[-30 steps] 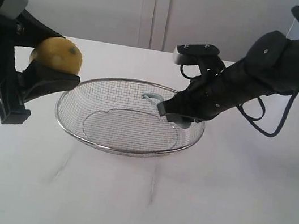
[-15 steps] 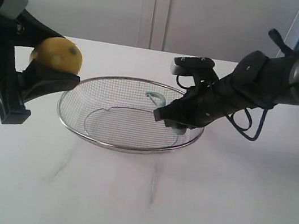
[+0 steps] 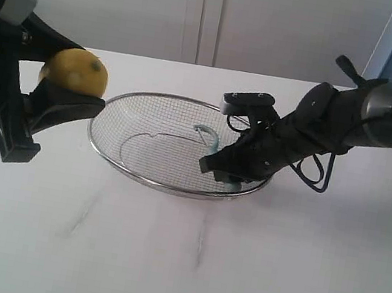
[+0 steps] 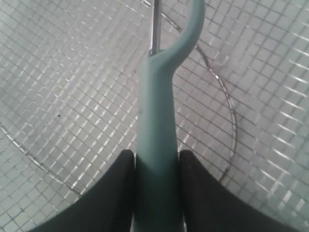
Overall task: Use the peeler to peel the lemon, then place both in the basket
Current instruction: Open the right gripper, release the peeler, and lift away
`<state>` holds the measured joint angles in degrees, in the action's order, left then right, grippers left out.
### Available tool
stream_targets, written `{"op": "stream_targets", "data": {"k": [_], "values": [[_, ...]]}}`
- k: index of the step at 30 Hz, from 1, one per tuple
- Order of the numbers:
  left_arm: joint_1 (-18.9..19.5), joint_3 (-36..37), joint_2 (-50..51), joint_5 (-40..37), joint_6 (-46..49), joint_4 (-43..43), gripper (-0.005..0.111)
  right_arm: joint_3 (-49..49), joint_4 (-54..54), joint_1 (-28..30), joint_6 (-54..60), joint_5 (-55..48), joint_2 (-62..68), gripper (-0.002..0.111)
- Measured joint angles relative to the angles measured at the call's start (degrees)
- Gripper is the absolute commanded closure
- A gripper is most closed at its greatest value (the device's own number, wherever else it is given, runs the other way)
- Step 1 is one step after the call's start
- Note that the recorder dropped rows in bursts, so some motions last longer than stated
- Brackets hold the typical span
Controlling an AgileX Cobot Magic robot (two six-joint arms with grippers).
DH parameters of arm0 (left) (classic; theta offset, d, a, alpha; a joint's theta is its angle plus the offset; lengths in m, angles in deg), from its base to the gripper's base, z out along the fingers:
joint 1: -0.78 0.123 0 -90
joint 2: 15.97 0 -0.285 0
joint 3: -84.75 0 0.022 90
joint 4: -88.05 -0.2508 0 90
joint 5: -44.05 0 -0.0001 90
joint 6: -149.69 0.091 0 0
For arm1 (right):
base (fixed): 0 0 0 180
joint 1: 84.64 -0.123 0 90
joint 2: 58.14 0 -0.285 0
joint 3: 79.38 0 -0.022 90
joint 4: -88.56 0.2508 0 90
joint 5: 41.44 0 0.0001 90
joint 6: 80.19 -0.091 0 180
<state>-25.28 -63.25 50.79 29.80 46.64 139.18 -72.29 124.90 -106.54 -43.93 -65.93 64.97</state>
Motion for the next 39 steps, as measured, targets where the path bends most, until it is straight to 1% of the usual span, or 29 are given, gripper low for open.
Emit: {"op": "stream_targets", "data": {"k": [3,5,8,11,13,16,25,31,32,33,34,35,36,37,38,39], "values": [[0.0,0.0,0.0,0.0,0.0,0.0,0.107,0.0,0.0,0.0,-0.11,0.0,0.0,0.095],[0.0,0.0,0.0,0.0,0.0,0.0,0.107,0.0,0.0,0.0,-0.11,0.0,0.0,0.083],[0.0,0.0,0.0,0.0,0.0,0.0,0.107,0.0,0.0,0.0,-0.22,0.0,0.0,0.07],[0.0,0.0,0.0,0.0,0.0,0.0,0.107,0.0,0.0,0.0,-0.22,0.0,0.0,0.06],[0.0,0.0,0.0,0.0,0.0,0.0,0.107,0.0,0.0,0.0,-0.22,0.0,0.0,0.056],[0.0,0.0,0.0,0.0,0.0,0.0,0.107,0.0,0.0,0.0,-0.22,0.0,-0.46,0.053],[0.0,0.0,0.0,0.0,0.0,0.0,0.107,0.0,0.0,0.0,-0.22,1.75,-7.71,0.052],[0.0,0.0,0.0,0.0,0.0,0.0,0.107,0.0,0.0,0.0,-0.22,2.05,-15.56,0.053],[0.0,0.0,0.0,0.0,0.0,0.0,0.107,0.0,0.0,0.0,-0.22,1.61,-16.8,0.054],[0.0,0.0,0.0,0.0,0.0,0.0,0.107,0.0,0.0,0.0,-0.22,0.55,-18.68,0.058],[0.0,0.0,0.0,0.0,0.0,0.0,0.107,0.0,-0.11,0.0,-0.22,-0.4,-19.98,0.064],[0.0,0.0,0.0,0.0,0.0,0.0,0.107,0.0,-0.11,0.0,-0.22,-1.82,-21.31,0.078],[0.0,0.0,0.0,0.0,0.0,0.0,0.107,0.0,-0.22,0.0,-0.22,-3.52,-23.28,0.089],[0.0,0.0,0.0,0.0,0.0,0.0,0.107,0.0,-0.22,0.0,-0.22,-5.5,-24.62,0.104],[0.0,0.0,0.0,0.0,0.0,0.0,0.107,0.0,-0.22,0.0,-0.22,-7.12,-26.31,0.108],[0.0,0.0,0.0,0.0,0.0,0.0,0.107,0.11,-0.22,0.0,-0.22,-9.41,-27.99,0.108]]}}
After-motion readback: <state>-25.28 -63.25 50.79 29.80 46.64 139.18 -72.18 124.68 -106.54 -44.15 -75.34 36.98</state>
